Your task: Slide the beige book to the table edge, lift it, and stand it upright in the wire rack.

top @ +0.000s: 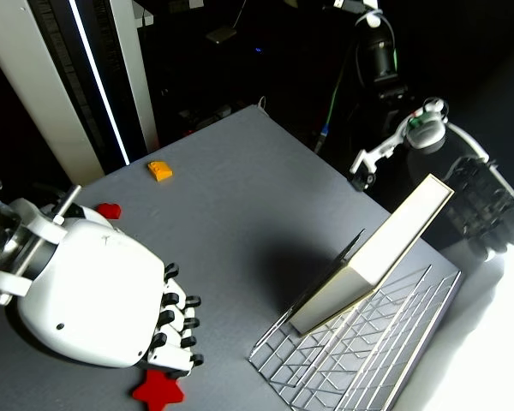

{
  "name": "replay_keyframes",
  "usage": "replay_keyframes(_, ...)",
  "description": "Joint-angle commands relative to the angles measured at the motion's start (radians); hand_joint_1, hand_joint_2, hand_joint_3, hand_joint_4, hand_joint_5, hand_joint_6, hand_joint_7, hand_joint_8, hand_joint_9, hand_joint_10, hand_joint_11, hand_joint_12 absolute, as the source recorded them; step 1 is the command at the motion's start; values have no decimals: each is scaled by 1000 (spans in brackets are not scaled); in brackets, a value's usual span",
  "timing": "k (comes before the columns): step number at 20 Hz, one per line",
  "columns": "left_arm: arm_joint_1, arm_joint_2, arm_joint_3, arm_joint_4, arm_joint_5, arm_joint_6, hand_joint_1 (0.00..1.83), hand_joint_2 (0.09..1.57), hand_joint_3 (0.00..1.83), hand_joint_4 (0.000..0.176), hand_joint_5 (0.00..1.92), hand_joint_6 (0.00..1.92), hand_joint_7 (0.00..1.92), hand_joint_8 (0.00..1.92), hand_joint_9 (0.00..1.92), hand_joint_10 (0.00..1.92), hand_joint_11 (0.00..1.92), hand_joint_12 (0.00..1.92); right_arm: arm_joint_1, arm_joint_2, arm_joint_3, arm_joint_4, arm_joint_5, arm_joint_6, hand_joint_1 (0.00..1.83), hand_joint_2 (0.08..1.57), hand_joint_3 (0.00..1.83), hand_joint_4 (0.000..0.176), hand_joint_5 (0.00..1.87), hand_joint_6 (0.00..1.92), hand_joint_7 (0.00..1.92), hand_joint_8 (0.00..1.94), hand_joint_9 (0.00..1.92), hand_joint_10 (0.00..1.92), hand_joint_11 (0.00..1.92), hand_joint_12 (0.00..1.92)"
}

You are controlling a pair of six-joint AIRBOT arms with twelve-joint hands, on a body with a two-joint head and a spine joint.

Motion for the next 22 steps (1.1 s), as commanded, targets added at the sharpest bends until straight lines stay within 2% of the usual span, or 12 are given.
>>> replay_keyframes(1,-8,28,-4,-33,-102,9,635,969,7,52,94,0,0,0,0,0,0,173,15,10,-4,-35,-65,11,264,1196,0,0,315,4,354,4,340,2,0,851)
replay_keyframes(2,-2,61,-25,-26,-89,44,635,969,7,52,94,0,0,0,0,0,0,173,14,10,-8,-35,-66,12,264,1196,0,0,315,4,354,4,340,2,0,851)
replay_keyframes(3,11,128,-65,-16,-60,115,625,976,9,54,102,4,0,0,4,2,0,170,11,11,-12,-35,-66,12,240,1201,2,0,304,1,336,1,327,0,0,846)
replay_keyframes(5,25,180,-94,-16,-30,180,623,986,8,55,96,1,0,0,2,1,0,141,7,12,-14,-35,-66,12,246,1201,1,0,311,4,337,2,327,1,0,847)
replay_keyframes(8,48,303,-142,-16,52,298,656,989,2,60,96,1,0,0,16,2,0,230,1,13,-17,-35,-66,12,225,1200,1,0,272,0,297,0,291,0,0,806)
replay_keyframes(10,78,366,-152,0,116,327,643,1001,3,63,83,0,0,0,5,0,0,216,2,12,-23,-35,-66,14,230,1197,0,0,284,5,307,4,301,4,0,832)
replay_keyframes(15,82,465,-157,168,209,320,621,995,3,67,100,0,0,0,23,1,0,357,5,12,-36,-35,-67,22,245,1197,0,0,305,7,331,7,324,8,0,835)
replay_keyframes(17,62,496,-166,279,248,322,644,994,1,63,107,1,0,0,25,1,0,477,4,13,-38,-35,-67,22,242,1194,0,0,301,3,342,6,332,7,0,817)
replay_keyframes(18,44,509,-172,334,270,325,619,999,2,69,98,0,0,0,32,4,0,486,3,13,-40,-35,-67,22,209,1201,3,0,291,1,342,5,329,4,0,822)
replay_keyframes(19,22,522,-179,417,293,328,604,1001,2,71,92,0,0,0,26,1,0,449,1,13,-42,-35,-67,22,206,1200,1,0,284,0,328,1,316,1,0,811)
replay_keyframes(20,-7,535,-188,513,314,328,613,1004,3,61,100,4,4,1,24,0,0,438,-2,14,-45,-35,-68,22,196,1202,2,0,286,1,320,0,308,0,0,807)
replay_keyframes(22,-56,551,-202,691,331,317,630,1000,0,56,130,6,19,3,64,7,0,556,-6,13,-52,-35,-68,22,217,1196,0,0,284,2,315,1,308,1,0,813)
